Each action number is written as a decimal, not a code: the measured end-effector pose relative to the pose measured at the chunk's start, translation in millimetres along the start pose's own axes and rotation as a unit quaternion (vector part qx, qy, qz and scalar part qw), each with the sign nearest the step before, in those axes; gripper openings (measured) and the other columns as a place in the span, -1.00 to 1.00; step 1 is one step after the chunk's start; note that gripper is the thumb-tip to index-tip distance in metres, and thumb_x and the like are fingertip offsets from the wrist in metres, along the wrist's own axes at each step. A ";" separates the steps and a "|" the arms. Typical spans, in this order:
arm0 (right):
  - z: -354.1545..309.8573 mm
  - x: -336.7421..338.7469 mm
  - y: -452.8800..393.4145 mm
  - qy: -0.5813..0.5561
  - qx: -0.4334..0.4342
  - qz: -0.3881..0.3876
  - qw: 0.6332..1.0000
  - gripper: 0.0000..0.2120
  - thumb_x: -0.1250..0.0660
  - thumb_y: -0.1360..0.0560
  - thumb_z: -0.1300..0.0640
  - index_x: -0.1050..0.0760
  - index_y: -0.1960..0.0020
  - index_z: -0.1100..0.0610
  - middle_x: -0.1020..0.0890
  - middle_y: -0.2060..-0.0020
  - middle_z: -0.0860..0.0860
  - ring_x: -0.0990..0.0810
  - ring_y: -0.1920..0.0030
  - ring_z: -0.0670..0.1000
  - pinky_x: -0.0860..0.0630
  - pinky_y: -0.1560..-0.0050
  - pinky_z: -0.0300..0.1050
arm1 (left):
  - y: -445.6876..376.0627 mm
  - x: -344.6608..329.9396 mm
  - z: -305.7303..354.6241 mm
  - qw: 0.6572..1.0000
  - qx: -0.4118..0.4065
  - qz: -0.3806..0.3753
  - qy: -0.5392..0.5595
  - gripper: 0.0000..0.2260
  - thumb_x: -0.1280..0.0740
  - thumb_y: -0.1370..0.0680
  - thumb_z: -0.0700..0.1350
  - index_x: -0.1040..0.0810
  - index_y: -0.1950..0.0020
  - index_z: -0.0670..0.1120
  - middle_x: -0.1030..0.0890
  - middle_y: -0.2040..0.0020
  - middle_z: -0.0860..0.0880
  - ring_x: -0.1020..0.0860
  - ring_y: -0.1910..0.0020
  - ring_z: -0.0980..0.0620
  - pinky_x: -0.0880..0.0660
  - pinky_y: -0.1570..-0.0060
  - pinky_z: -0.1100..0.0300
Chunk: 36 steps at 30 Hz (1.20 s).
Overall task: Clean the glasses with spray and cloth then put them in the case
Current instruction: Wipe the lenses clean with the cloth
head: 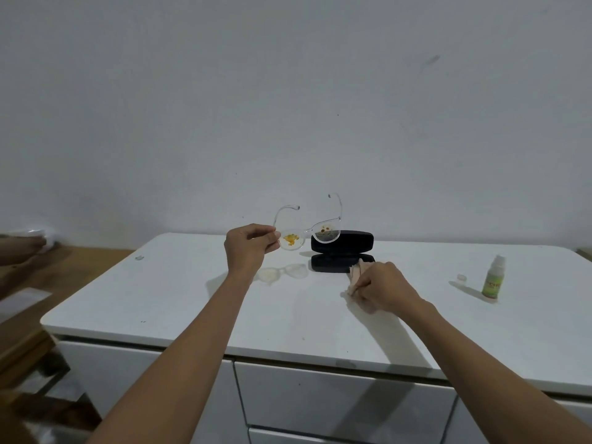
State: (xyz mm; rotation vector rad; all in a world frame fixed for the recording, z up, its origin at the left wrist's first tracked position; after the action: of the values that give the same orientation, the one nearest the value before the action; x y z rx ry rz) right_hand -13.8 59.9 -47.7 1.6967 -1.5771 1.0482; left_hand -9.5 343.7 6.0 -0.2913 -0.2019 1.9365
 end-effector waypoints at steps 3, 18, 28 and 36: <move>12.3 0.9 -3.3 -0.319 -0.069 0.023 0.945 -0.86 -0.51 -0.45 0.25 -0.68 0.25 0.30 -0.59 0.31 0.18 -0.53 0.22 0.06 -0.62 0.02 -0.05 | 1.0 3.6 1.5 1.000 -0.007 0.013 -0.017 -0.89 -0.54 -0.42 -0.36 -0.71 0.07 -0.30 -0.71 0.17 -0.25 -0.72 0.21 -0.10 -0.68 0.11 0.18; -71.0 -2.0 -18.8 -0.674 -0.032 0.110 0.730 -0.75 -0.47 -0.54 0.26 -0.66 -0.17 0.36 -0.71 0.11 0.15 -0.69 0.09 0.11 -0.68 0.01 -0.11 | 4.3 18.4 19.6 0.991 -0.074 0.024 -0.108 -0.90 -0.54 -0.41 -0.36 -0.71 0.20 -0.19 -0.68 0.35 -0.09 -0.67 0.37 0.02 -0.69 0.04 -0.07; -96.3 -19.1 -24.1 -0.662 -0.078 0.244 0.704 -0.93 -0.57 -0.45 0.22 -0.71 0.17 0.10 -0.74 0.26 -0.04 -0.70 0.25 -0.05 -0.60 0.36 -0.20 | 15.3 23.7 34.8 0.990 -0.099 0.036 -0.091 -0.93 -0.56 -0.41 -0.34 -0.72 0.19 -0.20 -0.72 0.31 -0.10 -0.71 0.32 -0.04 -0.69 0.08 -0.01; -106.5 -12.6 -27.7 -0.602 -0.018 0.223 0.767 -0.88 -0.52 -0.47 0.30 -0.62 0.20 0.19 -0.70 0.24 0.26 -0.69 0.31 0.23 -0.64 0.25 0.08 | 12.1 28.0 35.2 0.988 -0.102 0.066 -0.091 -0.94 -0.55 -0.41 -0.34 -0.72 0.18 -0.22 -0.71 0.32 -0.09 -0.69 0.36 0.02 -0.67 0.14 0.11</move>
State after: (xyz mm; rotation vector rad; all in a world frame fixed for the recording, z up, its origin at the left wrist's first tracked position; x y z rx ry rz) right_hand -2.5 159.8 -1.0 2.1412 -2.8403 -0.0983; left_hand -40.7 365.0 33.3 -0.2669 -0.5144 2.0770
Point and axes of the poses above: each hand's wrist, its own y-axis away from the middle knuckle, its own x-axis out of the back of the hand, z = x × y, the point moved 6 cm from there along -y, towards the middle knuckle
